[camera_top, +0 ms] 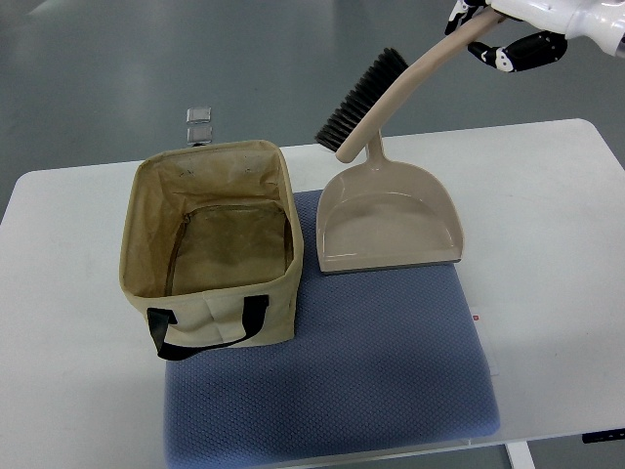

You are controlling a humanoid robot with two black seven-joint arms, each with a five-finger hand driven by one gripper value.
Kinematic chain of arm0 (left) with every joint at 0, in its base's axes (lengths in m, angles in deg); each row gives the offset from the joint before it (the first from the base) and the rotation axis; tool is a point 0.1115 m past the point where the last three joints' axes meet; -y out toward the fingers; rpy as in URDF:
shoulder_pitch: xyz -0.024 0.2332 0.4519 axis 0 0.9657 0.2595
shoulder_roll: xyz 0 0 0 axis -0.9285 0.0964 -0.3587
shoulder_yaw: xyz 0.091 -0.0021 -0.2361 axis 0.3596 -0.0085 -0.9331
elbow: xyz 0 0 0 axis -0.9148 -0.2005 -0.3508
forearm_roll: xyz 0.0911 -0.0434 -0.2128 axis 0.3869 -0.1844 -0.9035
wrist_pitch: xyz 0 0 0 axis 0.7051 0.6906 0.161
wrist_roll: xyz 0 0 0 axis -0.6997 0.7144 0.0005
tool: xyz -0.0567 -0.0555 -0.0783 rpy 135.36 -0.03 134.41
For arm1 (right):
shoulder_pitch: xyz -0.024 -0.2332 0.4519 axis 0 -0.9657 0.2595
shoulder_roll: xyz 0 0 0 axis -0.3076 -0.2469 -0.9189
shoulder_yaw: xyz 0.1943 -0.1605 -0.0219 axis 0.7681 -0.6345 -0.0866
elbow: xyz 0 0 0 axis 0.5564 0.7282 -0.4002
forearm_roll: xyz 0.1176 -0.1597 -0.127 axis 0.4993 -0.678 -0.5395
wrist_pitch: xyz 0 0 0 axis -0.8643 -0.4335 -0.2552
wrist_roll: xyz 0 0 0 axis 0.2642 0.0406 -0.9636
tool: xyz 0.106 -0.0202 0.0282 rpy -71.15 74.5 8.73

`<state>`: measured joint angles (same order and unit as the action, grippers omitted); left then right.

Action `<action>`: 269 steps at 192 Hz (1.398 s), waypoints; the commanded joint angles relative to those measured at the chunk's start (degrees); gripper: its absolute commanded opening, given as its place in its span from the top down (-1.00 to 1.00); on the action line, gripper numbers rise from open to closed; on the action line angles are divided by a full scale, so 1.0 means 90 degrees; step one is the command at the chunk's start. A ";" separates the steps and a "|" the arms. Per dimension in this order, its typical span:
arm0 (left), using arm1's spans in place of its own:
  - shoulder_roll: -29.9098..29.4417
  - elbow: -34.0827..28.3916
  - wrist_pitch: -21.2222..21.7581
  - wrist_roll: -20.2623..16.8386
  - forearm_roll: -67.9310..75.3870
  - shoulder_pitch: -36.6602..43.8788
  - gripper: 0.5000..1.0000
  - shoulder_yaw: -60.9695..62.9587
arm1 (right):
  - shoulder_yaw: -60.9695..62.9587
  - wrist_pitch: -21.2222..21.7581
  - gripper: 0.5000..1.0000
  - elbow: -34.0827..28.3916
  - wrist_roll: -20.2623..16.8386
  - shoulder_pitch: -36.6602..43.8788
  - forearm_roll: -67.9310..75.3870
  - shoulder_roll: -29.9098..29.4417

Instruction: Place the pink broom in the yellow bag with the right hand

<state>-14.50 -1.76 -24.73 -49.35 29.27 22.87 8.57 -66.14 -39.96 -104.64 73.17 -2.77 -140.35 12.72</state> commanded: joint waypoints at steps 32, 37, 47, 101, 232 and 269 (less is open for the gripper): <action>0.0000 0.0001 0.0000 0.0000 0.0000 -0.0001 -1.00 0.0000 | -0.0014 -0.0018 1.00 0.0010 -0.0046 0.0121 -0.0085 -0.1232; 0.0000 0.0001 0.0000 0.0000 0.0000 -0.0001 -1.00 0.0000 | -0.0014 -0.0048 1.00 0.0010 -0.0046 0.0101 -0.0095 -0.1321; 0.0000 -0.0008 0.0000 0.0000 0.0000 -0.0001 -1.00 0.0000 | -0.0024 -0.0077 1.00 0.0000 -0.0036 0.0072 -0.0114 -0.1555; 0.0000 0.0001 0.0000 0.0000 0.0000 -0.0001 -1.00 0.0000 | -0.0044 -0.0780 -0.20 0.0010 -0.0036 -0.0534 -0.0251 -0.2151; 0.0000 0.0001 0.0000 0.0000 0.0000 -0.0001 -1.00 0.0000 | 0.1801 0.0616 -0.66 0.0586 -0.0075 -0.2213 0.5168 -0.1731; 0.0000 0.0001 0.0000 0.0000 0.0000 -0.0001 -1.00 0.0000 | 0.2583 0.0763 -0.66 0.0772 -0.0144 -0.3083 0.7210 -0.1887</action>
<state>-14.50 -1.75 -24.73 -49.35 29.27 22.86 8.57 -46.13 -33.66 -98.59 72.12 -27.01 -84.03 -3.55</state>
